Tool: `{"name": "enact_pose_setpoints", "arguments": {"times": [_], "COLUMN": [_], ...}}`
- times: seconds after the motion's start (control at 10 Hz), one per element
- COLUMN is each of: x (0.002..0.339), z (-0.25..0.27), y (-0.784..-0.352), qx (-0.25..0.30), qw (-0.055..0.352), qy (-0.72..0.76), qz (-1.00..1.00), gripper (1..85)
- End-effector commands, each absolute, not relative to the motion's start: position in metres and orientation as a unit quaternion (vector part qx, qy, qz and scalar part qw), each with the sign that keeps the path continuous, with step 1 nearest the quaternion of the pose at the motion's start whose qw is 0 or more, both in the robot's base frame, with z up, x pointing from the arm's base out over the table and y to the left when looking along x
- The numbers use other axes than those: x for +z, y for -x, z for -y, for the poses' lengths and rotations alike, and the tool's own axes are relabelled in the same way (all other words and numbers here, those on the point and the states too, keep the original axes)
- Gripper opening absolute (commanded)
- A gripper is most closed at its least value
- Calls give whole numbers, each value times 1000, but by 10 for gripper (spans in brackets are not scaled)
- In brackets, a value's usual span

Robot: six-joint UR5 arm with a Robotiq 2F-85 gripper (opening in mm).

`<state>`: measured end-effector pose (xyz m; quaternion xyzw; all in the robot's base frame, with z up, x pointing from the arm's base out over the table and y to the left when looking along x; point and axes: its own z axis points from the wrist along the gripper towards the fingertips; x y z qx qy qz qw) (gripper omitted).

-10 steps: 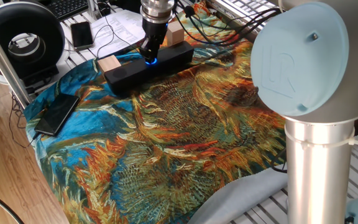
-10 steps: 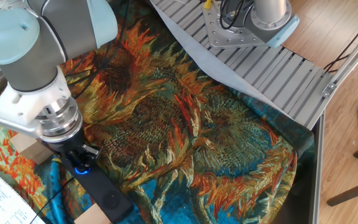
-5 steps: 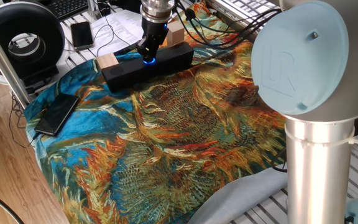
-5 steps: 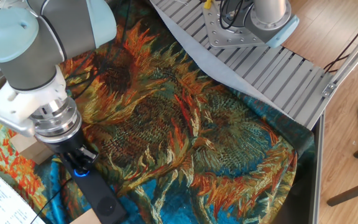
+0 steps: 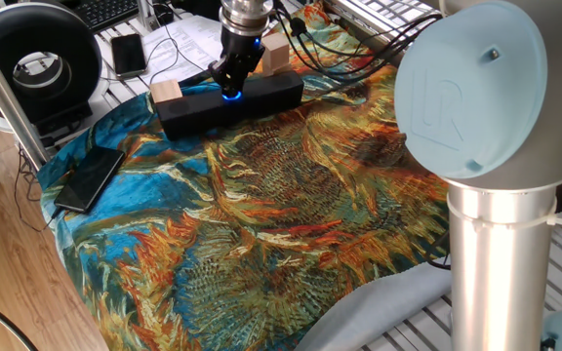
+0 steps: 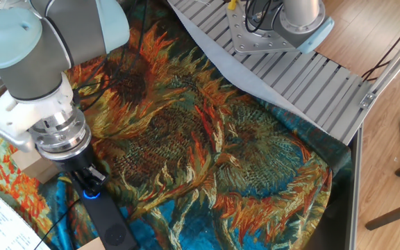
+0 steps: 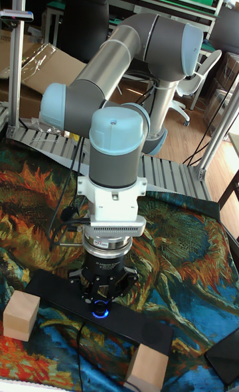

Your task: Turn the knob to increase the volume of the speaker

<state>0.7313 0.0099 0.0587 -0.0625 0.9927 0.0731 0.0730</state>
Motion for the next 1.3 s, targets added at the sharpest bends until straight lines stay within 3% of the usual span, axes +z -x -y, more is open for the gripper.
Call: {"name": "enact_pose_setpoints", "arguments": {"times": [0.0, 0.5, 1.2], "x": [59, 61, 69], "z": [-6, -6, -3], "y": [-731, -731, -728], "qx": [68, 53, 27], "qw": [75, 78, 86], "qy": [91, 149, 317], "qz": [-991, -984, -944], "gripper": [327, 413, 410]}}
